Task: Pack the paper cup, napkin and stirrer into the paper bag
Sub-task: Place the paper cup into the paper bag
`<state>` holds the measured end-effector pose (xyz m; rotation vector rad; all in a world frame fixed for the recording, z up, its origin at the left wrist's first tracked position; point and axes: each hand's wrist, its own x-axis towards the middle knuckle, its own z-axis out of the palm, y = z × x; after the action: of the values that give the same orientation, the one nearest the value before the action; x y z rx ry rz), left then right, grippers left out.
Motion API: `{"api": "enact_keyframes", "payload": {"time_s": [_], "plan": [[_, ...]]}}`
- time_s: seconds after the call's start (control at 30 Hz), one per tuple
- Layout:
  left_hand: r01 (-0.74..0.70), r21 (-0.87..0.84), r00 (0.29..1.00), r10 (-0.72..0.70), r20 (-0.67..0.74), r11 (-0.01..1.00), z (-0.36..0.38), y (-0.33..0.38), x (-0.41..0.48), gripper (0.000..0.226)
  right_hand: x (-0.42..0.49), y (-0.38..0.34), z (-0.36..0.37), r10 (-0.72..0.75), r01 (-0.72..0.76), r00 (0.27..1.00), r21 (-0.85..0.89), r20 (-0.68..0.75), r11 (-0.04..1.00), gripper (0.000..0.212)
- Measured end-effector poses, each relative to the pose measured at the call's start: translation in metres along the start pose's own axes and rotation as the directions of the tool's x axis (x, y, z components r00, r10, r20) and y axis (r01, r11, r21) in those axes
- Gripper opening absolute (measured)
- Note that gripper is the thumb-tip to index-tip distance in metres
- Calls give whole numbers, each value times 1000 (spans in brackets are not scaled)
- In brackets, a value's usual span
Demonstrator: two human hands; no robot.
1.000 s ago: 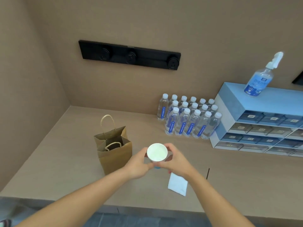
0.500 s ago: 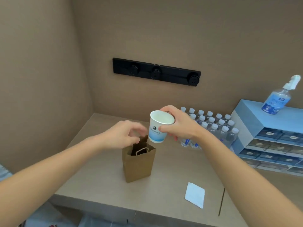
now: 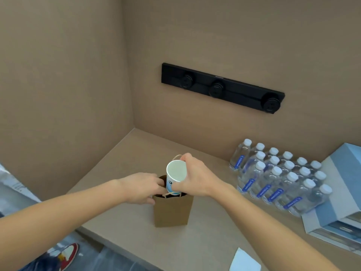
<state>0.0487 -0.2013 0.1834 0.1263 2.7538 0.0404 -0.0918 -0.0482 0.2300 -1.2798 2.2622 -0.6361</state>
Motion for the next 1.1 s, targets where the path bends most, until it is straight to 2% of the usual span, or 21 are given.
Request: {"api": "enact_keyframes", "payload": {"time_s": [0.13, 0.27, 0.37, 0.47, 0.53, 0.67, 0.83, 0.93, 1.03, 1.1], "plan": [[-16, -18, 1000, 17, 3, 1000, 3, -7, 5, 50, 4, 0, -2, -58, 58, 998, -37, 9, 998, 65], [-55, -28, 997, 57, 49, 998, 1, -18, 7, 47, 1, 0, 0, -45, 52, 997, -117, 64, 992, 61], [-88, -37, 995, 90, 43, 995, -2, -25, 11, 48, 2, -6, 9, -6, 28, 996, -244, 91, 969, 58], [-126, 21, 992, 126, 3, 992, -4, -30, 17, 53, 9, -13, 19, -42, 81, 994, -403, 105, 912, 56], [-138, -40, 990, 137, -40, 990, -4, -34, 19, 51, 16, -17, 22, -43, 99, 991, -468, 129, 878, 56], [-159, -187, 986, 144, -88, 970, -1, -45, 15, 43, 32, -25, 23, 53, 60, 977, -505, 207, 861, 48], [-201, -209, 978, 185, -92, 957, 9, -53, 9, 40, 53, -36, 20, 168, 5, 937, -494, 305, 869, 45], [-211, -200, 975, 192, -112, 957, 10, -54, 10, 40, 58, -40, 26, 199, 2, 939, -583, 281, 813, 40], [-228, -219, 970, 201, -139, 949, 10, -55, 11, 39, 63, -43, 40, 159, 113, 944, -735, 290, 668, 40], [-222, -214, 970, 194, -144, 951, 12, -54, 11, 41, 67, -42, 51, 203, 136, 926, -783, 318, 607, 37]]}}
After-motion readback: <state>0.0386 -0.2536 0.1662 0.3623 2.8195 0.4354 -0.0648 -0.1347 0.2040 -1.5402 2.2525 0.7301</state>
